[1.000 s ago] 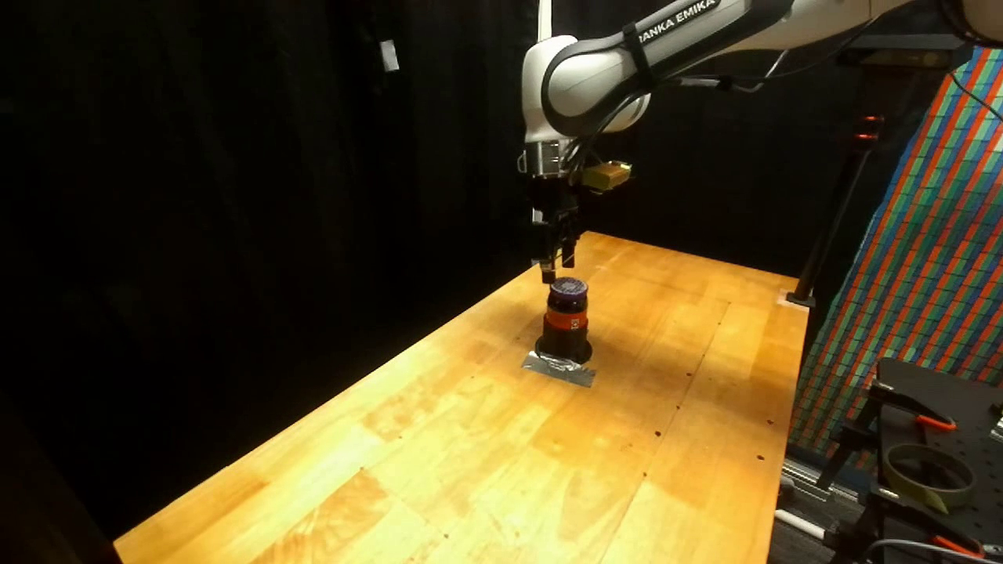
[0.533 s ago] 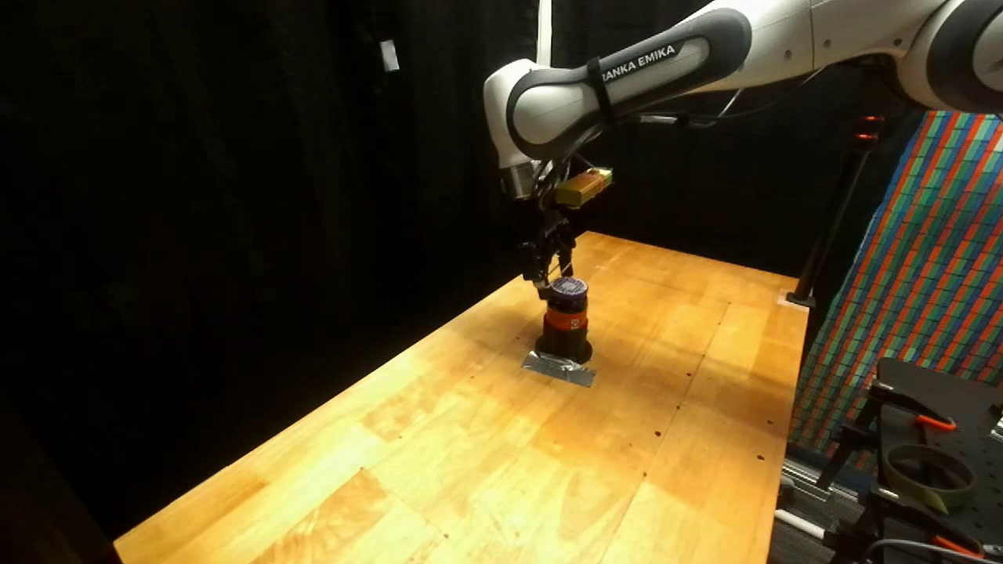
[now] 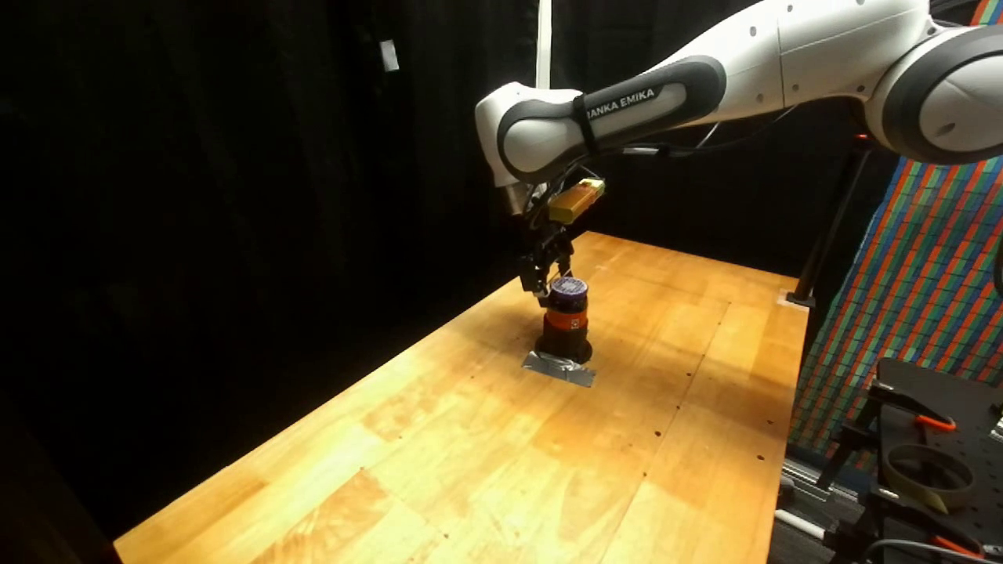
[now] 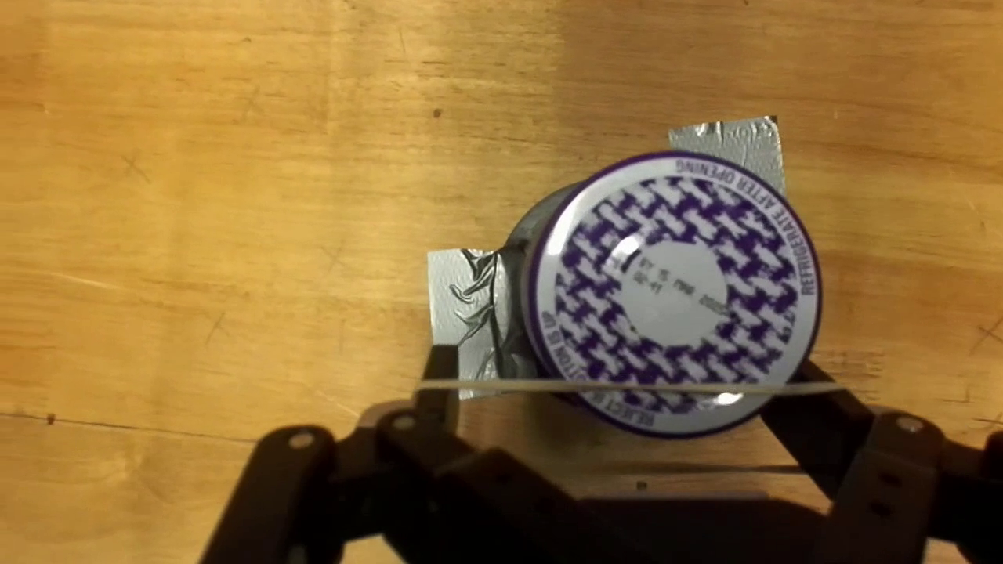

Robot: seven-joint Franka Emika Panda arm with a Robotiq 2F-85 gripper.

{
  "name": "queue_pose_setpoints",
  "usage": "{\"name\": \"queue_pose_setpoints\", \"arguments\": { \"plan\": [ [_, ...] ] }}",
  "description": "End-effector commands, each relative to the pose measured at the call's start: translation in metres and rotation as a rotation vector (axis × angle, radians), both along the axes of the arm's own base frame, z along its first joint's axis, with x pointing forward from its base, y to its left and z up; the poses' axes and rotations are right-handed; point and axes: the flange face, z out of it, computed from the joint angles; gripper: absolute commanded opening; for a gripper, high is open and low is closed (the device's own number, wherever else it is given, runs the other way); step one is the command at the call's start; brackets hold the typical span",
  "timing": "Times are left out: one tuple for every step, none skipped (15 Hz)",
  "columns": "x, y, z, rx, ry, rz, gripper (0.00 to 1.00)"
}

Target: Put the rubber band around the brown cup

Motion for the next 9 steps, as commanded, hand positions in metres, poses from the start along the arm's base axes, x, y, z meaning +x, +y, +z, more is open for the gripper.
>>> {"name": "queue_pose_setpoints", "arguments": {
  "plan": [
    [0.001,0.002,-0.003,-0.032,0.037,-0.009,1.00],
    [-0.001,0.003,-0.004,-0.032,0.055,-0.010,1.00],
    [-0.006,0.005,-0.004,-0.034,0.082,-0.007,1.00],
    [-0.008,0.006,-0.004,-0.037,0.097,-0.005,1.00],
    [-0.012,0.008,0.000,-0.035,0.114,0.004,1.00],
    [-0.015,0.009,0.002,-0.034,0.129,0.007,1.00],
    [-0.018,0.011,0.003,-0.035,0.137,0.006,1.00],
    [-0.020,0.012,0.004,-0.036,0.146,0.009,1.00],
    [-0.023,0.013,0.004,-0.034,0.155,0.015,1.00]
  ]
}}
